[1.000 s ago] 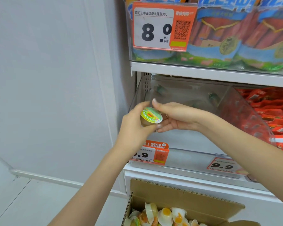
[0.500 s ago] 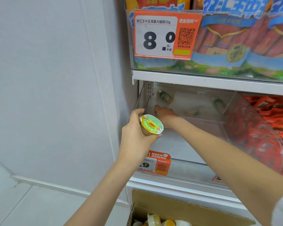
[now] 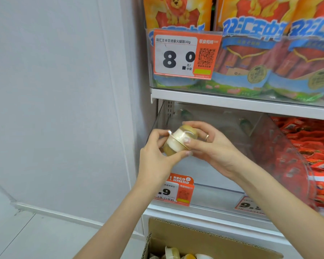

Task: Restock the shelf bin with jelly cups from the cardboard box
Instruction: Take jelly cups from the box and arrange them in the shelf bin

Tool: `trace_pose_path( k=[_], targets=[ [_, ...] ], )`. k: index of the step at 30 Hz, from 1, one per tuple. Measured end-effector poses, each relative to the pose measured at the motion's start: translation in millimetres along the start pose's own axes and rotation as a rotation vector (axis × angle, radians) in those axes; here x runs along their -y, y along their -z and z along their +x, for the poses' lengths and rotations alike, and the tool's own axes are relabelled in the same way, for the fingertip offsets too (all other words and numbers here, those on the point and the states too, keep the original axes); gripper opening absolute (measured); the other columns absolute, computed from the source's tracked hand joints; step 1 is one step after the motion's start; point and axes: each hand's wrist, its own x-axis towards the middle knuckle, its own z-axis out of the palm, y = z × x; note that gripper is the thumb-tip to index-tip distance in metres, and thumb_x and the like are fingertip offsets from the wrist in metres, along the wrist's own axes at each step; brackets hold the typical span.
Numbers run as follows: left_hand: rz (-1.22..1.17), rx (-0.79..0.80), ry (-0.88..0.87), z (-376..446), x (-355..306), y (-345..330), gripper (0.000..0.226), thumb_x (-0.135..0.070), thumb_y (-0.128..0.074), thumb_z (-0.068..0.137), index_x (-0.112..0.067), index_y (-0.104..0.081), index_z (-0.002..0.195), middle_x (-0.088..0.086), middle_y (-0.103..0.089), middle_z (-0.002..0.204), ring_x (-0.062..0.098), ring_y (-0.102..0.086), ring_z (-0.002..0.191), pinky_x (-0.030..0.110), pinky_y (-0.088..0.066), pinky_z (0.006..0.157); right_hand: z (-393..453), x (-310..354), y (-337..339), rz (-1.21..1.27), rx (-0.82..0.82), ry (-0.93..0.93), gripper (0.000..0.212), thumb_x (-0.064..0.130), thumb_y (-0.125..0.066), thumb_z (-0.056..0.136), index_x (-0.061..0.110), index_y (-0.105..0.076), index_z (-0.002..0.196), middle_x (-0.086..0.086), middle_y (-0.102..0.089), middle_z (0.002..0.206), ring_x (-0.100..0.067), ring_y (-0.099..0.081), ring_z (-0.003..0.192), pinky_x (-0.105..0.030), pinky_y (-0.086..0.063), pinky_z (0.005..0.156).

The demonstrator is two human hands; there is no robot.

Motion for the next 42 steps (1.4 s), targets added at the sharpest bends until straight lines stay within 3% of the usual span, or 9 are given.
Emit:
trace_pose_path(
  k=[5,14,17,22,27,31,36,38,42],
  targets=[
    [-0.03,-0.016,-0.021,-3.9,0.5,1.9,0.054,-0.024,-0.088,0.06,-0.022,-0.057,0.104,-0.015,-0.072,0.091,0.0,-0.065,0.09,0.018,-0.05,0.081,-8.1,5.9,-2.5,-0.175,0.0,0.026,0.053,0.019,-0.073,0.069,0.018,-0.062,0.12,-0.003,-0.069,0.113,-0.011,-0.065,0.095,-0.029,-0.054,0.084],
    [0.025,-0.064,-0.072,-5.9,1.0,0.8,0.047,-0.018,-0.082,0.065,-0.024,-0.056,0.103,-0.018,-0.07,0.088,-0.007,-0.062,0.087,0.01,-0.046,0.073,-4.9,4.5,-9.4,-0.262,0.014,0.034,0.061,0.01,-0.08,0.064,0.021,-0.059,0.121,-0.005,-0.073,0.105,-0.011,-0.068,0.093,-0.023,-0.055,0.078],
    [0.043,-0.032,-0.088,-5.5,4.6,0.5,0.048,-0.018,-0.082,0.066,-0.022,-0.058,0.107,-0.016,-0.07,0.096,-0.006,-0.063,0.092,0.012,-0.047,0.079,-2.9,3.4,-9.7,-0.337,-0.041,0.057,0.053,-0.004,-0.079,0.069,0.016,-0.062,0.115,-0.004,-0.073,0.099,-0.008,-0.068,0.085,-0.021,-0.056,0.071],
    [0.217,0.012,-0.17,-1.9,8.6,7.0,0.065,-0.019,-0.078,0.075,-0.018,-0.052,0.135,-0.007,-0.061,0.124,0.006,-0.056,0.115,0.013,-0.038,0.098,26.1,-5.4,0.1,-0.481,-0.199,0.077,0.053,-0.003,-0.078,0.07,0.011,-0.058,0.116,0.0,-0.068,0.093,-0.002,-0.065,0.075,-0.01,-0.049,0.064],
    [0.413,-0.18,-0.365,-7.3,15.0,27.9,0.035,-0.02,-0.062,0.083,-0.016,-0.064,0.118,-0.009,-0.062,0.1,0.006,-0.054,0.095,0.015,-0.042,0.085,101.6,-35.2,21.2,-0.684,-0.328,0.06,0.055,0.019,-0.084,0.064,0.03,-0.052,0.108,0.004,-0.066,0.106,-0.014,-0.064,0.096,-0.02,-0.047,0.08],
    [0.537,-0.051,-0.463,-7.3,29.2,39.8,0.032,-0.024,-0.051,0.083,-0.012,-0.067,0.109,-0.004,-0.065,0.098,0.006,-0.052,0.096,0.006,-0.035,0.087,141.6,-71.1,15.4,-0.666,-0.341,0.06,0.064,0.023,-0.084,0.066,0.019,-0.046,0.119,0.002,-0.064,0.107,-0.015,-0.062,0.097,-0.017,-0.041,0.077],
    [0.514,0.064,-0.503,-7.1,36.9,49.8,0.033,-0.018,-0.05,0.084,-0.011,-0.065,0.112,-0.006,-0.064,0.11,0.005,-0.053,0.106,0.008,-0.035,0.096,155.3,-100.1,18.3,-0.715,-0.361,0.075,0.055,0.024,-0.083,0.07,0.01,-0.05,0.112,0.0,-0.062,0.098,-0.013,-0.057,0.086,-0.01,-0.035,0.063],
    [0.492,0.081,-0.504,-7.7,38.0,51.8,0.033,-0.018,-0.05,0.084,-0.011,-0.065,0.112,-0.008,-0.063,0.114,0.004,-0.053,0.109,0.009,-0.035,0.098,157.6,-104.1,23.0,-0.742,-0.347,0.098,0.052,0.022,-0.083,0.069,0.01,-0.054,0.11,-0.002,-0.06,0.103,-0.016,-0.059,0.089,-0.011,-0.038,0.067],
    [0.48,0.09,-0.499,-9.2,38.6,52.0,0.032,-0.019,-0.051,0.084,-0.012,-0.065,0.112,-0.008,-0.062,0.117,0.005,-0.052,0.112,0.011,-0.034,0.1,156.0,-108.6,22.2,-0.754,-0.379,0.132,0.057,0.022,-0.083,0.07,0.013,-0.057,0.12,-0.003,-0.051,0.113,-0.021,-0.055,0.105,-0.029,-0.047,0.09]
  ],
)
